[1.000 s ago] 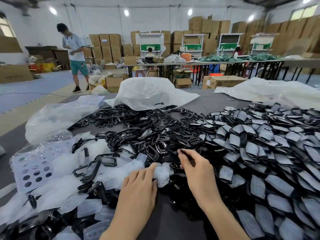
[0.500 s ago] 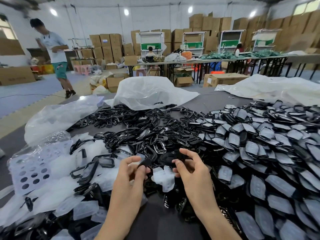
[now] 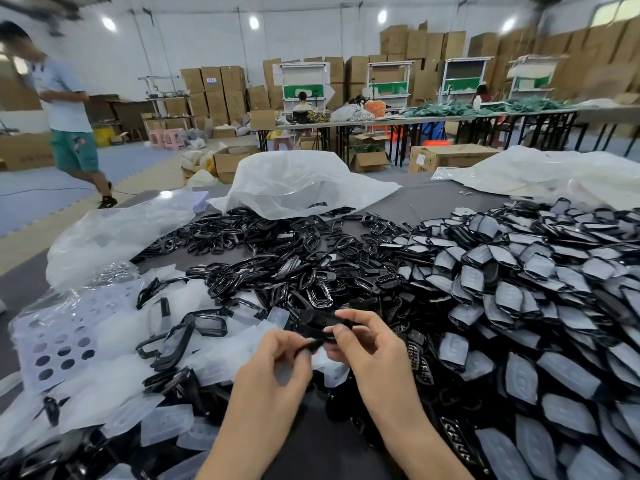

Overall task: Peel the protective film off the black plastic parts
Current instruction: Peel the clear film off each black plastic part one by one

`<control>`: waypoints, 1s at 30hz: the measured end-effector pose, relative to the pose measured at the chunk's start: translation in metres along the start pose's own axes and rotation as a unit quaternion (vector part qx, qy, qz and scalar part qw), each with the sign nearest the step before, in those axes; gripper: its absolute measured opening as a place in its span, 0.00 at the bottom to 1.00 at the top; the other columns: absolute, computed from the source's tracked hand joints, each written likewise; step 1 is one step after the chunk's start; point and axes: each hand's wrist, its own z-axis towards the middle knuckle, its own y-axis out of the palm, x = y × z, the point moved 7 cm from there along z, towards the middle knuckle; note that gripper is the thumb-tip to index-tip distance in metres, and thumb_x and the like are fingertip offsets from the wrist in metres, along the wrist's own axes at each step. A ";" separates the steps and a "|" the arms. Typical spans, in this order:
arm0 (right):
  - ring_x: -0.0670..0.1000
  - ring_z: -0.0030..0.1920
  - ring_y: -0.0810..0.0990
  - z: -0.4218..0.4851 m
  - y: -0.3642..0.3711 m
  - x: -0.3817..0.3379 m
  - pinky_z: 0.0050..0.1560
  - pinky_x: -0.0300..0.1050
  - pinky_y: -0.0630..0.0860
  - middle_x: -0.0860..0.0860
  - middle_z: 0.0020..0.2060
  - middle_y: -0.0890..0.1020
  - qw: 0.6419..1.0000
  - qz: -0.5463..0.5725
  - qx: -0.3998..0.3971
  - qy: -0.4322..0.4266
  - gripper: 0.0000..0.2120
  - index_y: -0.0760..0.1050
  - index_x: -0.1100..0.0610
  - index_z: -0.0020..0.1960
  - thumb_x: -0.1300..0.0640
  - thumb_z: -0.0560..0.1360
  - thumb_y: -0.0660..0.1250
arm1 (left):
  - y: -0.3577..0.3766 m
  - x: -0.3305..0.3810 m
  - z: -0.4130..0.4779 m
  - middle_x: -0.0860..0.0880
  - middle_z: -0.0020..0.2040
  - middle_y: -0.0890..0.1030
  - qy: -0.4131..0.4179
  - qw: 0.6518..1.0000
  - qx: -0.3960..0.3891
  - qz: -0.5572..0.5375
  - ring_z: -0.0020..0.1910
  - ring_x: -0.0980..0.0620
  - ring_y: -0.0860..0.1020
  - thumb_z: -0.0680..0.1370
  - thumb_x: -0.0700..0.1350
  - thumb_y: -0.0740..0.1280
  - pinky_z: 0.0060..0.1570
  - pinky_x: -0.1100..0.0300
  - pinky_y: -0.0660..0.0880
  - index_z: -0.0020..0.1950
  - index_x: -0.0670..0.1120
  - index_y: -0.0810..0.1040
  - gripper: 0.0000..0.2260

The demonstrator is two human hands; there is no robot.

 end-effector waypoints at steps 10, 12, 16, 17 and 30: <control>0.53 0.39 0.87 0.000 0.003 0.007 0.39 0.38 0.82 0.58 0.41 0.87 0.987 0.141 0.020 0.071 0.05 0.79 0.62 0.53 0.68 0.78 0.67 | -0.004 0.012 -0.003 0.64 0.43 0.79 0.063 0.992 0.030 0.101 0.43 0.56 0.77 0.79 0.48 0.67 0.43 0.66 0.71 0.55 0.65 0.74 0.11; 0.54 0.40 0.87 0.000 0.002 0.006 0.39 0.38 0.81 0.57 0.41 0.87 0.994 0.098 0.021 0.053 0.06 0.80 0.60 0.52 0.67 0.78 0.67 | -0.012 0.013 0.000 0.64 0.46 0.82 0.033 0.997 0.059 0.030 0.50 0.62 0.79 0.79 0.46 0.68 0.44 0.71 0.73 0.52 0.65 0.76 0.11; 0.55 0.42 0.87 -0.004 0.012 0.004 0.42 0.38 0.81 0.56 0.40 0.86 0.999 0.041 -0.020 0.029 0.08 0.84 0.53 0.50 0.64 0.78 0.70 | -0.018 0.008 0.004 0.61 0.55 0.82 -0.037 0.989 0.087 -0.111 0.53 0.61 0.80 0.76 0.44 0.71 0.49 0.67 0.75 0.45 0.56 0.81 0.06; 0.55 0.43 0.87 -0.005 0.016 0.003 0.43 0.38 0.81 0.56 0.40 0.86 0.998 0.042 -0.036 0.031 0.08 0.85 0.52 0.49 0.64 0.77 0.70 | -0.017 0.006 0.004 0.58 0.56 0.82 -0.054 0.982 0.085 -0.156 0.53 0.62 0.81 0.74 0.45 0.72 0.49 0.68 0.75 0.45 0.53 0.82 0.03; 0.49 0.40 0.86 -0.013 0.025 -0.011 0.43 0.37 0.80 0.54 0.40 0.87 0.993 0.046 -0.110 0.025 0.08 0.87 0.50 0.51 0.55 0.74 0.71 | -0.010 -0.001 0.005 0.50 0.42 0.83 -0.081 0.970 0.008 -0.229 0.41 0.49 0.81 0.72 0.51 0.72 0.49 0.55 0.80 0.56 0.59 0.81 0.13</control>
